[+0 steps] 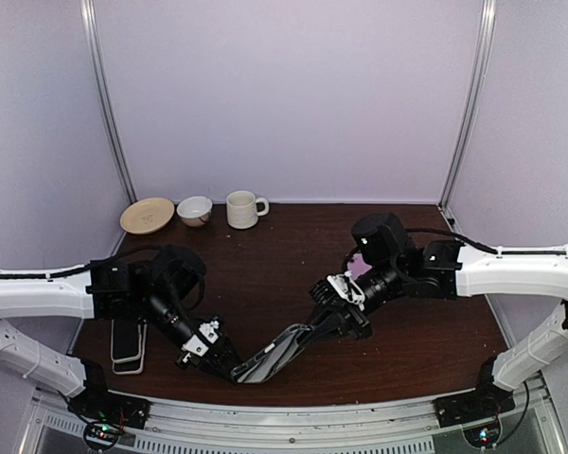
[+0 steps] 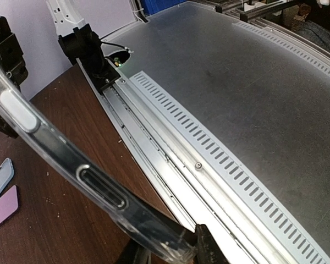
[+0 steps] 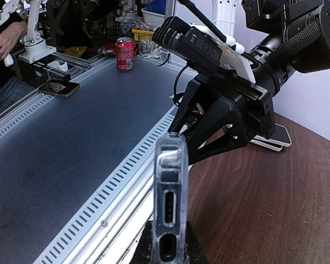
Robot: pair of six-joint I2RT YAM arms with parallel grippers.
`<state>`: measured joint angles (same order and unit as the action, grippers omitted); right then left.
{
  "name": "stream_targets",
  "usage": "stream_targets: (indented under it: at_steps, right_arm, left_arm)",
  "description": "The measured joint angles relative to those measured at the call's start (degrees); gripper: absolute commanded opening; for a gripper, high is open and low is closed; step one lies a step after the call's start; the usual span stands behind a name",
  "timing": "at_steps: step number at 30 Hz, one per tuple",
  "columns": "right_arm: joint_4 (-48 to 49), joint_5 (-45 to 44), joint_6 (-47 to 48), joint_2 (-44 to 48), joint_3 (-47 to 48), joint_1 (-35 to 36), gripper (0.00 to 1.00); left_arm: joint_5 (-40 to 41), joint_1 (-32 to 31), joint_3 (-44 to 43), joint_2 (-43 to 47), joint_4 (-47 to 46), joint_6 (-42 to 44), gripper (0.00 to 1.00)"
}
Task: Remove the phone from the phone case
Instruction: Remove the top left corner of the phone from the phone case.
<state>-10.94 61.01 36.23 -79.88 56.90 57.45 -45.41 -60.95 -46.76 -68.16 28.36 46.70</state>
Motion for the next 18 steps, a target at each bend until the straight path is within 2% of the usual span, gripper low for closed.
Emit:
stream_targets:
  at_steps: [18]
  right_arm:
    - [-8.37, 3.67, 4.35, -3.85, 5.79, 0.04, 0.0]
  left_arm:
    - [1.07, -1.68, 0.07, 0.61, 0.57, 4.7, 0.11]
